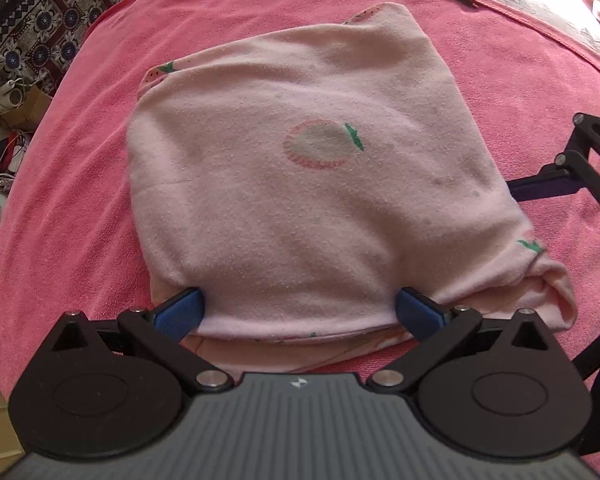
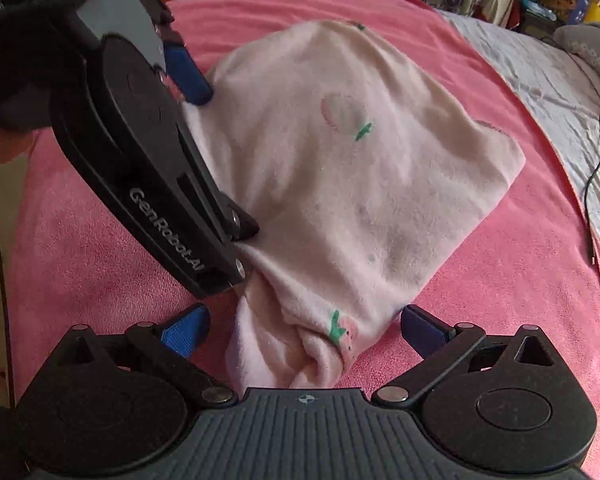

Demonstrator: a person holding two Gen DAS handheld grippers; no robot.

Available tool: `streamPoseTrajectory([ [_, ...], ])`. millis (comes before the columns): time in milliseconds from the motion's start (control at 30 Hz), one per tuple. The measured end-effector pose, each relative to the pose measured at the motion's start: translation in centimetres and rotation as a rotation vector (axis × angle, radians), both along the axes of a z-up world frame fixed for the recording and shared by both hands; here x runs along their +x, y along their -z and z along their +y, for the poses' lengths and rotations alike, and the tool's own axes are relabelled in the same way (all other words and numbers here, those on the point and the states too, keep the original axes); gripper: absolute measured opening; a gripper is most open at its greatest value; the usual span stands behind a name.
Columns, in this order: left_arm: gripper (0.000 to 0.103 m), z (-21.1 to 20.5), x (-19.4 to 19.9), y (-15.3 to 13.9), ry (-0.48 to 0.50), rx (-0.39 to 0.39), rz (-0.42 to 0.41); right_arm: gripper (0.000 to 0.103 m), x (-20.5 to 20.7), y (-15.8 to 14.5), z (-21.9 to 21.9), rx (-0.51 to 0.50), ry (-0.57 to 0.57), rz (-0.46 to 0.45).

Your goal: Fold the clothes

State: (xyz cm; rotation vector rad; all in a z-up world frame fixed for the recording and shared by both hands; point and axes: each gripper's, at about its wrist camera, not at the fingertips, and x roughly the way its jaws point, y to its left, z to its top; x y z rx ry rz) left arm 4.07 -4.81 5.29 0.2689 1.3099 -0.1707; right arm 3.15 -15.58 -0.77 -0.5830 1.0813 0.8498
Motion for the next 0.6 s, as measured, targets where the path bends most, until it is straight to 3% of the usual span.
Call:
streamPoseTrajectory([
  [133, 0.103, 1.4, -0.9, -0.4, 0.106, -0.072, -0.034, 0.103, 0.9, 0.4, -0.2, 0.018, -0.019, 0.038],
  [333, 0.103, 1.2, -3.2, -1.6, 0.347, -0.086, -0.078, 0.103, 0.9, 0.4, -0.2, 0.026, -0.037, 0.023],
  [500, 0.103, 0.7, -3.0, 1.3, 0.528, 0.066, -0.105, 0.103, 0.9, 0.3, -0.2, 0.027, -0.04, 0.017],
  [533, 0.103, 0.6, -3.5, 1.2, 0.561, 0.076, -0.12, 0.103, 0.9, 0.2, -0.1, 0.025, -0.043, 0.015],
  [600, 0.103, 0.7, -3.9, 0.5, 0.615, 0.022, -0.127, 0.103, 0.9, 0.2, -0.2, 0.027, -0.058, 0.005],
])
